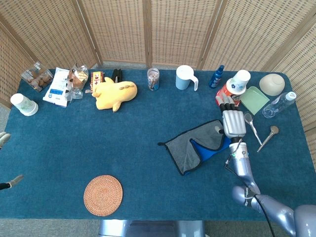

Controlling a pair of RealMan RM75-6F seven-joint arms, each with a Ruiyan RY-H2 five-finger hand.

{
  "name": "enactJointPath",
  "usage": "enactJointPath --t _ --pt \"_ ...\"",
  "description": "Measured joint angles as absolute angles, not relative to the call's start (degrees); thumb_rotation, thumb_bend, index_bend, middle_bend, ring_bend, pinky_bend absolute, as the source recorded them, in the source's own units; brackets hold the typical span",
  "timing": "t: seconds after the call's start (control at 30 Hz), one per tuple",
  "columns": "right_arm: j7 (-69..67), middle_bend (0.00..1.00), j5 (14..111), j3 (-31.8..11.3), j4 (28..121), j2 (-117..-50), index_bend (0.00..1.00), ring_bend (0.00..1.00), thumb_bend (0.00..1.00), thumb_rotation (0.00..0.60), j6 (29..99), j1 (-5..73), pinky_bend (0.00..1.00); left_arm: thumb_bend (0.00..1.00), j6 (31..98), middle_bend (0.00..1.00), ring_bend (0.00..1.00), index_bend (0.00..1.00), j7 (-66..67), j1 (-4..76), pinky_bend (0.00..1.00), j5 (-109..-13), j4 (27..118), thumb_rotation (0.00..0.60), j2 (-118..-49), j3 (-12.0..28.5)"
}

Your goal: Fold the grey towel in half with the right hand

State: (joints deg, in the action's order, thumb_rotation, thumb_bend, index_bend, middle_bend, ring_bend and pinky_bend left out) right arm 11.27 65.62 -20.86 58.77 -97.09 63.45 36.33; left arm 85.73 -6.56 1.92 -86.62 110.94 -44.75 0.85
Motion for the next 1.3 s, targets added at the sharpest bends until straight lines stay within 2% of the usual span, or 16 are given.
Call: enactJointPath --t 0.13,0.47,0.67,0.93,1.3 --pt "13.5 0.0 64.3 -21.6 58.8 -96.5 0.0 0.0 0.01 0.6 63.0 36.6 0.3 0.13 85.8 0.0 0.0 0.0 -6.8 1.9 0.0 -86.6 110.9 0.6 -44.7 0.8" --pt "13.8 0.0 73.1 -12.6 65.9 -90.0 0.0 0.0 0.0 0.6 64.7 33.0 0.3 0.13 86.0 0.0 0.0 0.0 -6.8 1.7 0.0 -87.0 110.9 0.6 -44.7 0.6" --pt "11.8 0.0 77.4 -9.3 67.5 -88.0 0.0 0.0 0.0 0.6 66.5 31.4 0.3 0.13 85.6 0.0 0.0 0.0 -6.5 2.0 0.0 -86.9 110.9 0.6 -44.9 0.7" --pt "11.2 0.0 80.4 -7.6 65.8 -88.1 0.0 0.0 0.0 0.6 67.5 31.2 0.3 0.13 85.7 0.0 0.0 0.0 -6.5 1.9 0.0 -86.9 110.9 0.6 -44.9 0.6" --pt "10.1 0.0 85.4 -4.0 64.1 -84.7 0.0 0.0 0.0 0.6 68.7 30.1 0.3 0.13 85.4 0.0 0.0 0.0 -6.5 2.0 0.0 -87.1 110.9 0.6 -44.9 0.5"
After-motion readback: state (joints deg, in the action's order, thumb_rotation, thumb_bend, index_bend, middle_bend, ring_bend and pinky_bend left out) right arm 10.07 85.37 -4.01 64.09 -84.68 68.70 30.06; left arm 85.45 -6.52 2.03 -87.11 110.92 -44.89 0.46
